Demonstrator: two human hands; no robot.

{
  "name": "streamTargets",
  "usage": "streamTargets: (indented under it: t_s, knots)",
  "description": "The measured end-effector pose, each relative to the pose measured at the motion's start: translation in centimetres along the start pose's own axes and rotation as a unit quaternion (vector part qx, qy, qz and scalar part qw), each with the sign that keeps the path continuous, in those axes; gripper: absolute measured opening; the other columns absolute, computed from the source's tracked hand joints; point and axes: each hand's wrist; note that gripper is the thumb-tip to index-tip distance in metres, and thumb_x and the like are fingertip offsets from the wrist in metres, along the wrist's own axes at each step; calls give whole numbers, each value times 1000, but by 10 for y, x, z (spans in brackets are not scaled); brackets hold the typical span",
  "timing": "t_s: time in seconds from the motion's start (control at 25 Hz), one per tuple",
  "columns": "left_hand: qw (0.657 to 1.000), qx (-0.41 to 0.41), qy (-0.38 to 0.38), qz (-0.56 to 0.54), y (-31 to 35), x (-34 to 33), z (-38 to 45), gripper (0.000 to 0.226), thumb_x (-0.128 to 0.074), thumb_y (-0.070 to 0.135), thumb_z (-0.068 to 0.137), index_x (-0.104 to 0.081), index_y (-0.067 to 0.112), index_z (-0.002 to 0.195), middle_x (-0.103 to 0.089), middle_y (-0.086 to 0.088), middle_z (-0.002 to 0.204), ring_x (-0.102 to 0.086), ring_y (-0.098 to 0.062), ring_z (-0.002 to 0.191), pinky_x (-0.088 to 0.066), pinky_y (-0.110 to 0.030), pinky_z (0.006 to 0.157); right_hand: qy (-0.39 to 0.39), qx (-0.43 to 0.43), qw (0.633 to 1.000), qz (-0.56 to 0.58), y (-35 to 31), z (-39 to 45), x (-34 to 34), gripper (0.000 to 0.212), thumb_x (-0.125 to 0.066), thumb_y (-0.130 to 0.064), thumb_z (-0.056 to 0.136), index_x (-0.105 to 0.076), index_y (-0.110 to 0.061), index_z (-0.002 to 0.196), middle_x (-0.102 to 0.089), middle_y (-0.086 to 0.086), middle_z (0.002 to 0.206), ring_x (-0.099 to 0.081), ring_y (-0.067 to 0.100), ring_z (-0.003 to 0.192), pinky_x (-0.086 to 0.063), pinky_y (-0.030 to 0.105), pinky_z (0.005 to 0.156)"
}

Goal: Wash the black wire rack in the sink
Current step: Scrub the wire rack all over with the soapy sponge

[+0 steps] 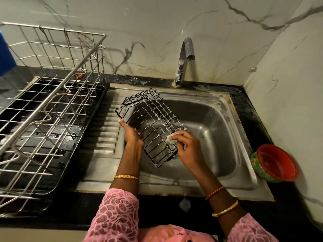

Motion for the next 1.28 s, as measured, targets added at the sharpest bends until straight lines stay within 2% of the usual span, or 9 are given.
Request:
streamTargets:
  t_s: [0.2,0.36,0.56,0.72,0.8,0.92,1.04,1.2,1.28]
  knots:
    - [1000,-3,14,-4,-2,-3,-4,97,-36,81,78,-26,16,149,-35,-13,151,-37,-32,136,-30,-52,112,-14,63,998,-2,-19,-8,-18,25,-57,8,80,-73,-7,93,-64,7,103,-60,17,97,-50,21,84]
    - [1000,-5,26,6,2,-2,-4,92,-34,77,83,-26,12,148,-34,-13,152,-34,-32,138,-26,-50,114,-26,63,998,-2,-16,-14,-11,18,-62,-3,77,-73,-6,90,-63,6,102,-60,15,97,-51,21,84]
    - [999,-23,16,15,7,2,0,91,-31,77,83,-27,14,148,-35,-14,151,-35,-33,137,-28,-50,113,28,66,997,15,3,-39,-4,13,-63,-8,82,-73,-6,91,-64,5,101,-61,13,95,-50,20,86]
    - [1000,-6,-6,20,6,1,-4,91,-31,77,83,-25,16,149,-35,-13,151,-35,-33,137,-27,-52,113,51,15,998,18,14,-10,3,16,-66,4,79,-71,-6,90,-64,-1,96,-57,2,89,-48,10,81]
    - [1000,-8,-18,18,6,-1,-5,90,-30,77,83,-24,16,149,-34,-13,152,-34,-33,138,-26,-53,113,70,-42,996,23,23,9,9,19,-66,5,79,-70,-5,95,-63,0,99,-57,3,89,-51,14,81]
    - [1000,-9,-9,16,5,-2,-4,92,-30,78,82,-23,16,149,-33,-13,152,-34,-33,138,-27,-52,114,65,-79,995,17,24,13,5,25,-65,7,78,-68,-3,101,-61,3,104,-54,6,91,-48,6,81]
    - [1000,-14,15,8,5,2,0,93,-31,78,83,-23,13,149,-38,-13,149,-37,-32,135,-29,-49,113,43,-22,998,27,3,-13,-12,24,-63,7,79,-70,-5,99,-62,1,101,-56,7,91,-44,6,83]
    - [999,-41,27,9,4,4,2,89,-30,74,86,-28,10,148,-60,-6,110,-55,-19,98,-40,-40,96,-22,94,995,9,-9,-36,-25,25,-59,10,77,-72,-6,92,-66,6,98,-57,16,95,-47,23,85]
    - [999,-36,23,5,4,3,0,89,-29,75,86,-29,11,147,-59,-6,109,-55,-20,97,-40,-43,99,-45,121,991,20,-7,-33,-23,28,-58,14,75,-72,-4,91,-66,7,97,-57,15,96,-47,22,85]
Point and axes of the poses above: each hand's wrist, its own z-axis towards the middle knuckle, its own x-axis out of the back of the hand, y = z × x
